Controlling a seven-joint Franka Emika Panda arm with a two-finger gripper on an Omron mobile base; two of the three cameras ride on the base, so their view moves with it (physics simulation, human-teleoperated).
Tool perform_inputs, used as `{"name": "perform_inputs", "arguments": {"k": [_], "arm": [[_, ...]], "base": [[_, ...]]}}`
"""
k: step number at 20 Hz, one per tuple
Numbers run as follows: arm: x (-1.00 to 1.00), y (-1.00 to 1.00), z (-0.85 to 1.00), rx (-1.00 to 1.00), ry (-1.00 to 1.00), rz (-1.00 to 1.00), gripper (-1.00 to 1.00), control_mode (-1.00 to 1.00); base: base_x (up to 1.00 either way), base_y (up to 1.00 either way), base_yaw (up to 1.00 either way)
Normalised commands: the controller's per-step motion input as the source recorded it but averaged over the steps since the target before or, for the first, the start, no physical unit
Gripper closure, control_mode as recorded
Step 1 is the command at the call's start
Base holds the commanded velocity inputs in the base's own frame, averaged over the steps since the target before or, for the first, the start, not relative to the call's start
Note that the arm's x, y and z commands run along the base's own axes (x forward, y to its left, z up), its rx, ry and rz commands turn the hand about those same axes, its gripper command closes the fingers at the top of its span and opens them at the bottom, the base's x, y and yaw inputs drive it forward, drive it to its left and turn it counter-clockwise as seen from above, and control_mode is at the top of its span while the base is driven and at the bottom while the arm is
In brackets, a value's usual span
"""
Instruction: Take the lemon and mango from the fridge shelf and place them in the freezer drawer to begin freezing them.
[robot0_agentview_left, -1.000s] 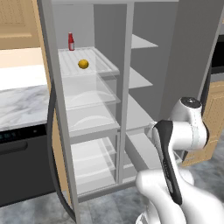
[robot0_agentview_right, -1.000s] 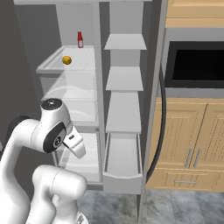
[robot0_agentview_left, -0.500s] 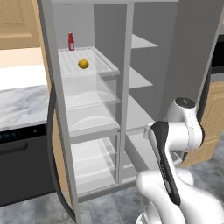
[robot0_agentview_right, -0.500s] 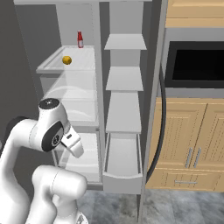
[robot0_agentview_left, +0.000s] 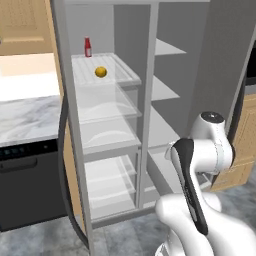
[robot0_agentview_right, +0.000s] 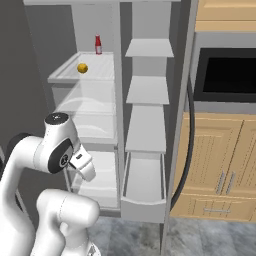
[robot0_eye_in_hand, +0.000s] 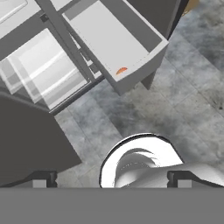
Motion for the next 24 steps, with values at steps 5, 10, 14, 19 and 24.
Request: {"name": "perform_inputs", "arguments": {"k": [5,10,14,19,24], "arm": [[0.0,0.0,0.0,0.0,0.0,0.0,-1.0,1.0],[0.0,0.0,0.0,0.0,0.0,0.0,-1.0,1.0],[0.0,0.0,0.0,0.0,0.0,0.0,-1.0,1.0],[0.0,0.0,0.0,0.0,0.0,0.0,-1.0,1.0],[0.0,0.0,0.0,0.0,0.0,0.0,-1.0,1.0]], "base": [[-0.03,0.03,0.26],[0.0,0.06,0.17],[0.0,0.11,0.1],[0.0,0.22,0.05],[0.02,0.34,0.0]]}}
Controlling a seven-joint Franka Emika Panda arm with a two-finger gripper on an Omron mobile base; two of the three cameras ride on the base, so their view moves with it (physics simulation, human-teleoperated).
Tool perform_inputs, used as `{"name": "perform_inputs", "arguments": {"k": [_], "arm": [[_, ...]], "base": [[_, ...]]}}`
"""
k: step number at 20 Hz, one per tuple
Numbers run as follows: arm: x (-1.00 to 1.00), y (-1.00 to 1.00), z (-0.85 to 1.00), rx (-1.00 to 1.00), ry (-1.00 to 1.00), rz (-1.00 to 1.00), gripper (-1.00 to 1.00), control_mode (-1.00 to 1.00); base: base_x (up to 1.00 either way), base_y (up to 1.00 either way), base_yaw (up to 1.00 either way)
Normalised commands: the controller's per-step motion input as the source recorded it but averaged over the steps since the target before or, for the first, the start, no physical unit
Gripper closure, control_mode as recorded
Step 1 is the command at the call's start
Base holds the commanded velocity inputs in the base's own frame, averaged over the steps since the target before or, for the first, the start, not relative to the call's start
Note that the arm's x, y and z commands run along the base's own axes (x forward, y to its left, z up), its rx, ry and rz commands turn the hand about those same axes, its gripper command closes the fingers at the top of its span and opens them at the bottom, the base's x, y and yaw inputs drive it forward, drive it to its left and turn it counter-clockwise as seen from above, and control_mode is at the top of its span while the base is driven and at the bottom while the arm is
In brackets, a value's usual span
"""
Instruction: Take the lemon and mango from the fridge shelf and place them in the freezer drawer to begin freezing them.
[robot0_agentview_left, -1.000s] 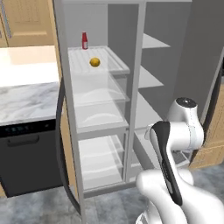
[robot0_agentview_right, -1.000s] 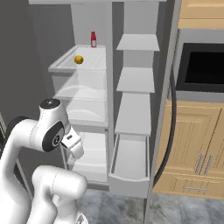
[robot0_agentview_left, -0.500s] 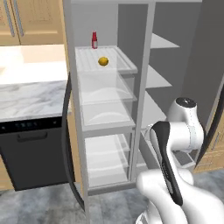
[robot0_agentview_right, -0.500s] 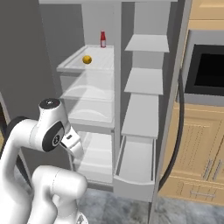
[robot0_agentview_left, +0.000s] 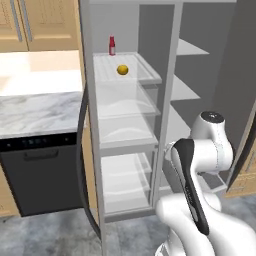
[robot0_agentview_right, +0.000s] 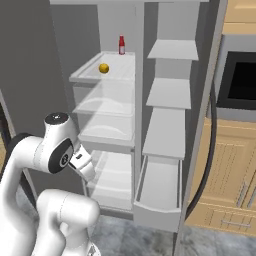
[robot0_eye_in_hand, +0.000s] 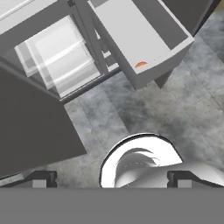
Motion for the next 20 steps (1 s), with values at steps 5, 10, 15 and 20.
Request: {"name": "perform_inputs", "arguments": {"k": [5,10,15,20], "arm": [[0.0,0.0,0.0,0.0,0.0,0.0,-1.0,1.0],[0.0,0.0,0.0,0.0,0.0,0.0,-1.0,1.0],[0.0,0.0,0.0,0.0,0.0,0.0,-1.0,1.0],[0.0,0.0,0.0,0.0,0.0,0.0,-1.0,1.0]], "base": [[0.11,0.35,0.0],[0.32,0.14,0.02],[0.39,0.1,0.03],[0.37,0.08,0.03]]}}
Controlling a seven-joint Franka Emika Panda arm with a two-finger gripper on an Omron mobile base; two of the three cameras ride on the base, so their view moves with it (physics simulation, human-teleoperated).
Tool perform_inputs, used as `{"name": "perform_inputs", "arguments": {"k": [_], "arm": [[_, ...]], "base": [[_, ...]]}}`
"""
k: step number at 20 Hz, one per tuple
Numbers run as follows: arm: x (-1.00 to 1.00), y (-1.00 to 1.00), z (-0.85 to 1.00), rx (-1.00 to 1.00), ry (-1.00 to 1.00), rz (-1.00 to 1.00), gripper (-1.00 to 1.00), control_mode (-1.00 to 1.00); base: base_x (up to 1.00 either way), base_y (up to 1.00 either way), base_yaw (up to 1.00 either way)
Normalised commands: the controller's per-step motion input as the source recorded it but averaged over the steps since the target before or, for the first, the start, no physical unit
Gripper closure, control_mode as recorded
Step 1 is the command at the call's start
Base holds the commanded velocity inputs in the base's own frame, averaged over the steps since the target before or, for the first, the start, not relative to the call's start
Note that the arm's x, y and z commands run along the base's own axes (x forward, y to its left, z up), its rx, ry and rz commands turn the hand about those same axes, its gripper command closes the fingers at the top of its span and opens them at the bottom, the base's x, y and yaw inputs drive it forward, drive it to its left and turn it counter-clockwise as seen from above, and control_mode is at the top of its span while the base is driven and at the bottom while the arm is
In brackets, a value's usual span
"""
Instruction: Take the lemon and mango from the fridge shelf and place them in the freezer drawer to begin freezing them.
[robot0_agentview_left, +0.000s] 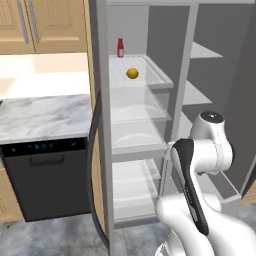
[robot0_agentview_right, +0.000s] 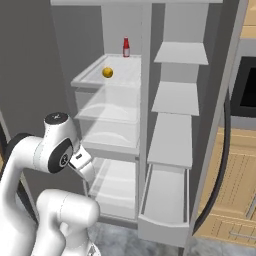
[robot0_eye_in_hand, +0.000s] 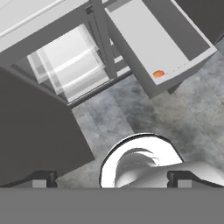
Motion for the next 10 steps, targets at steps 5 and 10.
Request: {"name": "perform_inputs", "arguments": {"k": [5,10], "arm": [[0.0,0.0,0.0,0.0,0.0,0.0,-1.0,1.0],[0.0,0.0,0.0,0.0,0.0,0.0,-1.0,1.0]], "base": [[0.38,0.04,0.05],[0.35,0.08,0.05]]}}
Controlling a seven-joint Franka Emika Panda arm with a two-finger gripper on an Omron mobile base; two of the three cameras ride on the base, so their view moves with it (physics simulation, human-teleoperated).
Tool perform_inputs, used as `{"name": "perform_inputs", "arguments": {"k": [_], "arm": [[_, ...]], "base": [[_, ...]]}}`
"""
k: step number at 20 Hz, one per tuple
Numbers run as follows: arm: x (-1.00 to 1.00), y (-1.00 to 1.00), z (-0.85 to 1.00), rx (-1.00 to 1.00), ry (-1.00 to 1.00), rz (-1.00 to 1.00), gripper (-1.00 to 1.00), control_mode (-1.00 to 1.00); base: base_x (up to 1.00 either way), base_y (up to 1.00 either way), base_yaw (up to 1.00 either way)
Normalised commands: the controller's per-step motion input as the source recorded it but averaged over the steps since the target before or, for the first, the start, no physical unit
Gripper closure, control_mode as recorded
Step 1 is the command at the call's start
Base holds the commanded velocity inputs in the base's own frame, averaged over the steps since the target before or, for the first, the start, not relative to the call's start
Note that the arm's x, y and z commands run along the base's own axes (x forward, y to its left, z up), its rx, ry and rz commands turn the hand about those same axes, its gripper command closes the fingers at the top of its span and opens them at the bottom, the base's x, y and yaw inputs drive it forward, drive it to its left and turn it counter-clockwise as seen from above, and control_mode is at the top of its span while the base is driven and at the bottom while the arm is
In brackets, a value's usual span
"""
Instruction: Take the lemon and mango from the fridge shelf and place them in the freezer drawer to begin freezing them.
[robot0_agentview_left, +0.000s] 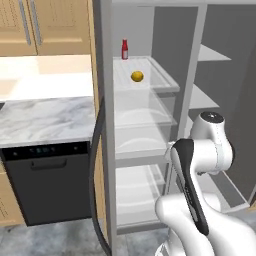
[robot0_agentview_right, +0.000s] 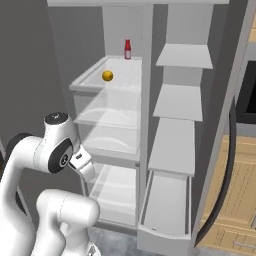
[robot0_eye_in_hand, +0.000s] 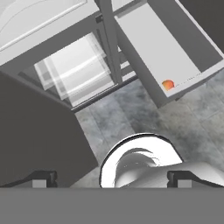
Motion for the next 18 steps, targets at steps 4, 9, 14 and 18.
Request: {"name": "perform_inputs", "arguments": {"k": [4,9,14,18], "arm": [[0.0,0.0,0.0,0.0,0.0,0.0,-1.0,1.0],[0.0,0.0,0.0,0.0,0.0,0.0,-1.0,1.0],[0.0,0.0,0.0,0.0,0.0,0.0,-1.0,1.0],[0.0,0.0,0.0,0.0,0.0,0.0,-1.0,1.0]], "base": [[0.35,0.07,0.04],[0.38,0.05,0.05],[0.4,0.05,0.05],[0.42,0.03,0.05]]}}
